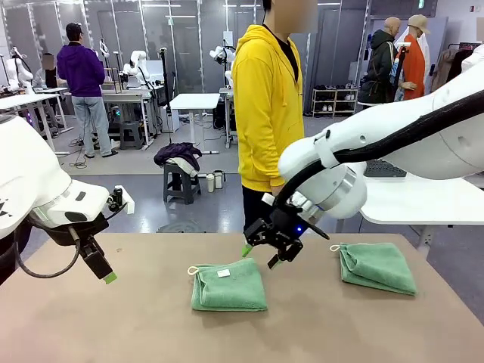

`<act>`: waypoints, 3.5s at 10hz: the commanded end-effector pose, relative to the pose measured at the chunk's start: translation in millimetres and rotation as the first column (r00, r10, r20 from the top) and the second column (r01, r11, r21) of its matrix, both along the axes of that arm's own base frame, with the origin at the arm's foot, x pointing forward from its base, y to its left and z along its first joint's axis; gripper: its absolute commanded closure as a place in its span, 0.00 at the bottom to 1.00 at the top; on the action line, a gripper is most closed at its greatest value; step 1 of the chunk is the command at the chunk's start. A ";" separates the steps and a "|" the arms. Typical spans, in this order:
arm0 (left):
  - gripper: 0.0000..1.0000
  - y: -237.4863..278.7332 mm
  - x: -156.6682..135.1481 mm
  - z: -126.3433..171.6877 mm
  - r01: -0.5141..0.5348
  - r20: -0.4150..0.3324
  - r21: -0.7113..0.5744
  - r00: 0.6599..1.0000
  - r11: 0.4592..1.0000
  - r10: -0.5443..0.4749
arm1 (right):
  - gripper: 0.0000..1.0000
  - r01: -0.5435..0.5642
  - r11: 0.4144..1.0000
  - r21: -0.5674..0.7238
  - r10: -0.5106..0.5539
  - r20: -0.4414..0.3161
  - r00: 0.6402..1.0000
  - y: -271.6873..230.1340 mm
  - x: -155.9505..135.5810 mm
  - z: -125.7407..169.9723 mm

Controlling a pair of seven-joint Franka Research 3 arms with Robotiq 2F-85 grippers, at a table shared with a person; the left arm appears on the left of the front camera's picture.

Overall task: Fold the towels and place them in the basket.
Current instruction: Stack the folded Towel with hook on the right side of the table.

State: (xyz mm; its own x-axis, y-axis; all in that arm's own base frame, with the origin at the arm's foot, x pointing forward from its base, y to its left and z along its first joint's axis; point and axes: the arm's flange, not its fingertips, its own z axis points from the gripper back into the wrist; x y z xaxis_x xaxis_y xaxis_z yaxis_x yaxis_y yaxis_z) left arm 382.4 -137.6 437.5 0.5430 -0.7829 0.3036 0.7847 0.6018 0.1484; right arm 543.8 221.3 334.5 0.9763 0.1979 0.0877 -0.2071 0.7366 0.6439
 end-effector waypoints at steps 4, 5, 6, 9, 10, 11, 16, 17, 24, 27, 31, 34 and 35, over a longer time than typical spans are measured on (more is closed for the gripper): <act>0.00 -1.8 -0.7 -1.0 -0.016 -0.001 0.003 1.000 1.000 0.016 | 0.00 0.019 0.989 0.144 -0.015 -0.027 1.000 -17.1 11.9 -44.5; 0.00 -1.8 -0.7 -1.0 -0.016 -0.001 0.003 1.000 1.000 0.016 | 0.00 0.043 0.989 0.142 -0.042 -0.016 0.999 -15.4 11.6 -49.3; 0.00 -1.8 -0.7 -1.0 -0.016 -0.001 0.003 1.000 1.000 0.016 | 0.00 0.052 0.985 0.163 -0.051 -0.015 0.999 -14.6 10.2 -52.4; 0.00 -1.8 -0.7 -1.0 -0.016 -0.001 0.003 1.000 1.000 0.016 | 0.00 0.080 0.981 0.179 -0.071 -0.060 0.996 -4.8 11.9 -66.4; 0.00 -1.8 -0.7 -1.0 -0.016 -0.001 0.003 1.000 1.000 0.016 | 0.00 0.077 0.980 0.183 -0.065 -0.068 0.996 -1.1 12.3 -70.6; 0.00 -1.8 -0.7 -1.0 -0.016 -0.001 0.003 1.000 1.000 0.016 | 0.00 0.074 0.979 0.188 -0.061 -0.071 0.996 1.6 12.6 -73.2; 0.00 -1.8 -0.7 -1.0 -0.016 -0.001 0.003 1.000 1.000 0.016 | 0.50 0.098 0.977 0.189 -0.083 -0.084 0.993 13.3 9.8 -83.2; 0.00 -1.8 -0.7 -1.0 -0.016 -0.001 0.003 1.000 1.000 0.016 | 0.68 0.103 0.974 0.200 -0.086 -0.091 0.992 13.6 9.9 -84.1; 0.00 -1.8 -0.7 -1.0 -0.016 -0.001 0.003 1.000 1.000 0.016 | 1.00 0.130 0.973 0.188 -0.113 -0.100 0.989 18.7 6.8 -86.2; 0.00 -1.8 -0.7 -1.0 -0.016 -0.001 0.003 1.000 1.000 0.016 | 1.00 0.122 0.970 0.208 -0.091 -0.156 0.984 29.4 3.2 -87.9; 0.00 -1.8 -0.7 -1.0 -0.016 -0.001 0.003 1.000 1.000 0.016 | 1.00 0.111 0.978 0.179 -0.092 -0.112 0.989 16.0 6.4 -82.6; 0.00 -1.8 -0.7 -1.0 -0.016 -0.001 0.003 1.000 1.000 0.016 | 0.94 0.074 0.988 0.133 -0.074 -0.004 0.997 6.8 -6.1 -38.3; 0.00 -1.8 -0.7 -1.0 -0.016 -0.001 0.003 1.000 1.000 0.016 | 0.94 0.063 0.991 0.117 -0.065 0.012 0.998 -3.0 -12.0 -14.5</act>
